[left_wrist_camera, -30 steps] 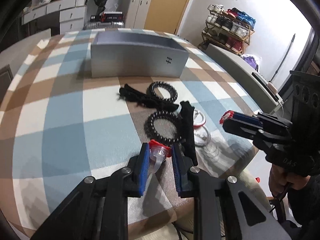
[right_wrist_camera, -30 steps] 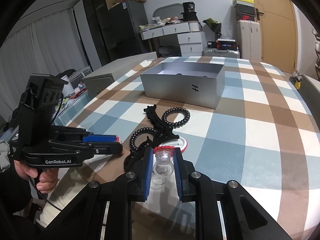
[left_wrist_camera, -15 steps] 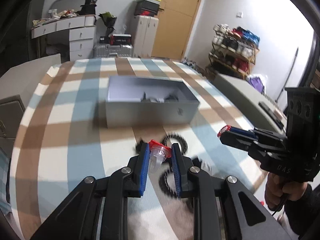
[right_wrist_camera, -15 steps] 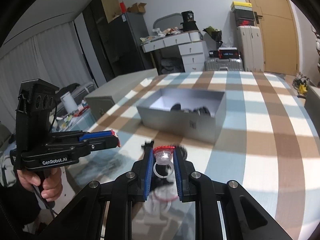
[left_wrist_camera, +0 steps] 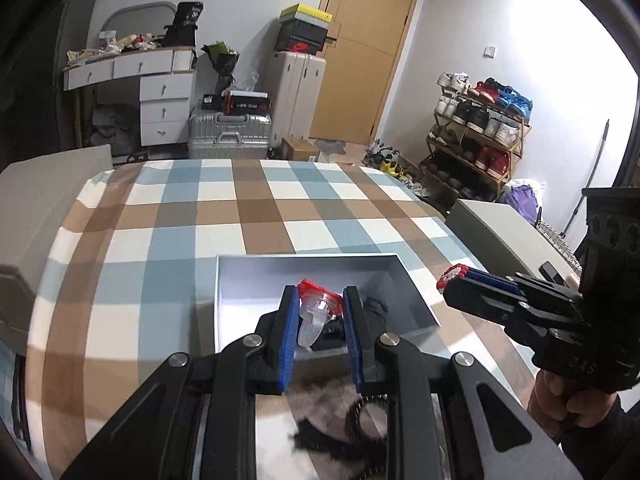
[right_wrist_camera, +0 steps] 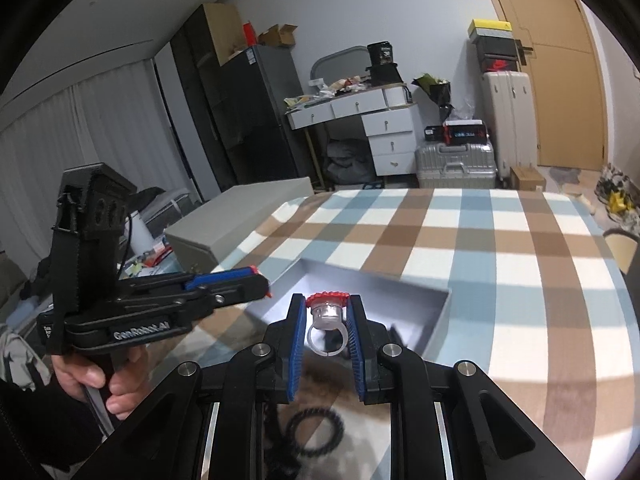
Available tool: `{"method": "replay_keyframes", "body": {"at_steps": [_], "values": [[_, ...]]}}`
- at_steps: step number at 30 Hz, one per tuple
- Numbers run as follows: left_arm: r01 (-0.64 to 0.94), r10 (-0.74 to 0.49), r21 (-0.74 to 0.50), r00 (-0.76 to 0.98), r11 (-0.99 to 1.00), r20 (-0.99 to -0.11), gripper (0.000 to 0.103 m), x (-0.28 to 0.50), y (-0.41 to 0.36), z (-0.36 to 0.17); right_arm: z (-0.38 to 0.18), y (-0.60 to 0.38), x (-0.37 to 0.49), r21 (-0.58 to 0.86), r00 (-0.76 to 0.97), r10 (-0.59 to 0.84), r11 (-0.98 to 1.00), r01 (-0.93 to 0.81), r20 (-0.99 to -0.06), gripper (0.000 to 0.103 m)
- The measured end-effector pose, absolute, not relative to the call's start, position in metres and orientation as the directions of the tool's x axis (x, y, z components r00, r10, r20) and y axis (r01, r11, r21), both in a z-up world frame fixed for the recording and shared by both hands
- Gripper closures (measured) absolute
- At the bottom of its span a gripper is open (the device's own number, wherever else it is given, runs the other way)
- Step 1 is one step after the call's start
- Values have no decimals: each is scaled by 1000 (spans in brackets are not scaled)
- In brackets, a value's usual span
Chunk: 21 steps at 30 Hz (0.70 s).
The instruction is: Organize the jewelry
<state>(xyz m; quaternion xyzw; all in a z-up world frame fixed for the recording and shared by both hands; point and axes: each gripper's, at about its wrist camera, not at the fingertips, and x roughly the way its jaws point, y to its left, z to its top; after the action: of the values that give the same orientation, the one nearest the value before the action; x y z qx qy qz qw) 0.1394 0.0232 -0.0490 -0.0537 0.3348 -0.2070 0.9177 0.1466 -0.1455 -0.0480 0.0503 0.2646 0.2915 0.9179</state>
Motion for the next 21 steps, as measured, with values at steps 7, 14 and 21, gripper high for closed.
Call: {"method": "replay_keyframes", "body": {"at_steps": [7, 14, 21], "values": [[348, -446, -281, 649, 894, -616, 86, 162, 14, -60, -53, -142, 181, 259, 687, 556, 830, -494, -469, 83], [355, -459, -294, 619, 888, -637, 86, 173, 9, -65, -67, -139, 203, 261, 677, 531, 845, -466, -510, 83], [352, -461, -302, 599, 886, -655, 86, 177, 6, -68, -80, -139, 214, 264, 663, 510, 858, -442, -547, 83]]}}
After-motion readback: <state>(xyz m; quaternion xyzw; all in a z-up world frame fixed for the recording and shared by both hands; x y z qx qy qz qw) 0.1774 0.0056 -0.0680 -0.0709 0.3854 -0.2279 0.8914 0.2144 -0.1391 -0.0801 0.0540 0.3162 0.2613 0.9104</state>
